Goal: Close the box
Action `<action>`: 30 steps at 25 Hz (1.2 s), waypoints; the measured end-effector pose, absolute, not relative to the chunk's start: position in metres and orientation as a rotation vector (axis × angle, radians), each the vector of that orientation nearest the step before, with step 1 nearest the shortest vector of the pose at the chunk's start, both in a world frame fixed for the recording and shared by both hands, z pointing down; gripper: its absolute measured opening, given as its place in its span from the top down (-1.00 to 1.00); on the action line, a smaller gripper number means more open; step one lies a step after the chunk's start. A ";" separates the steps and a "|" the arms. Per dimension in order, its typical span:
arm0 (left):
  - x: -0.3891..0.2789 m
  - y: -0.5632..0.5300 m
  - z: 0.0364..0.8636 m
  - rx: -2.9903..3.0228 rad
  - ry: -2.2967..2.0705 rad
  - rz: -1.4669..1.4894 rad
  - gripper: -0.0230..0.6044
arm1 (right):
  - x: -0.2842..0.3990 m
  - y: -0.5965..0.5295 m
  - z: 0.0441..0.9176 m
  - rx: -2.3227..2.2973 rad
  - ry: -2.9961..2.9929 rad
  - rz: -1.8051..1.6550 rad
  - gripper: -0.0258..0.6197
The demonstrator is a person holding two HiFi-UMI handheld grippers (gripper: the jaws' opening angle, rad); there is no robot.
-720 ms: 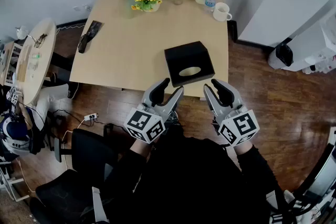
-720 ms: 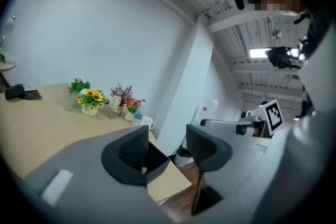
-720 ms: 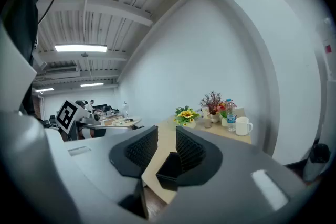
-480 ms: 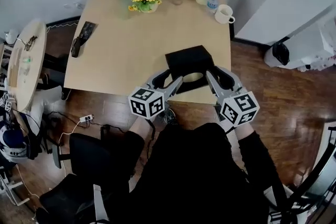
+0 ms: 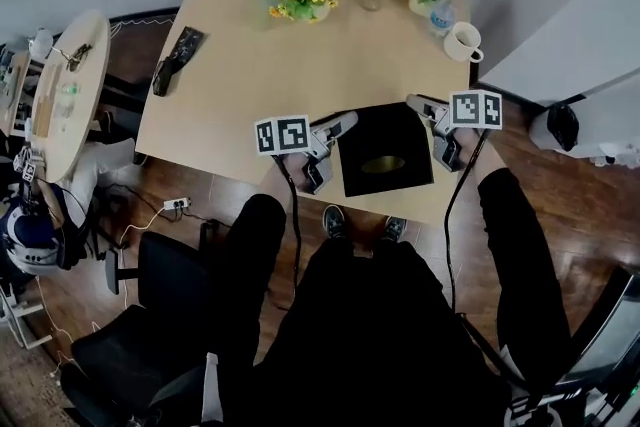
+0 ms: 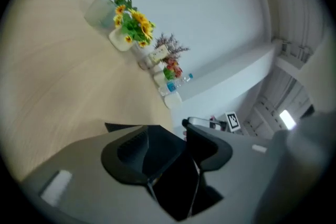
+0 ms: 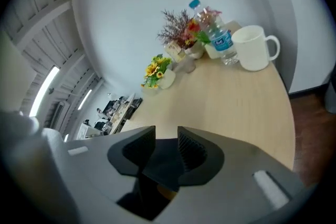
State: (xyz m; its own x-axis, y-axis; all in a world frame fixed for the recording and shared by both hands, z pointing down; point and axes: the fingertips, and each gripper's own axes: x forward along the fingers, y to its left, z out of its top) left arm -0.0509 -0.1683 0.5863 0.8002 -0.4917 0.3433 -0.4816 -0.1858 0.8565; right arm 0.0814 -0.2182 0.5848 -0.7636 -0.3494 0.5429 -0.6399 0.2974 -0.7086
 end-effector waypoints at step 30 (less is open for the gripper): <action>-0.003 -0.028 0.550 3.163 -0.747 0.803 0.26 | 0.040 -0.035 0.487 0.720 -2.687 0.547 0.47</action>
State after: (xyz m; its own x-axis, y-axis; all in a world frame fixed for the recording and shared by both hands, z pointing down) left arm -0.0029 -0.0281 0.5499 0.7878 -0.4662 0.4025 -0.3679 -0.8803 -0.2995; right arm 0.0401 -0.0350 0.4874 -0.8274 -0.4116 0.3820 -0.5282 0.8014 -0.2807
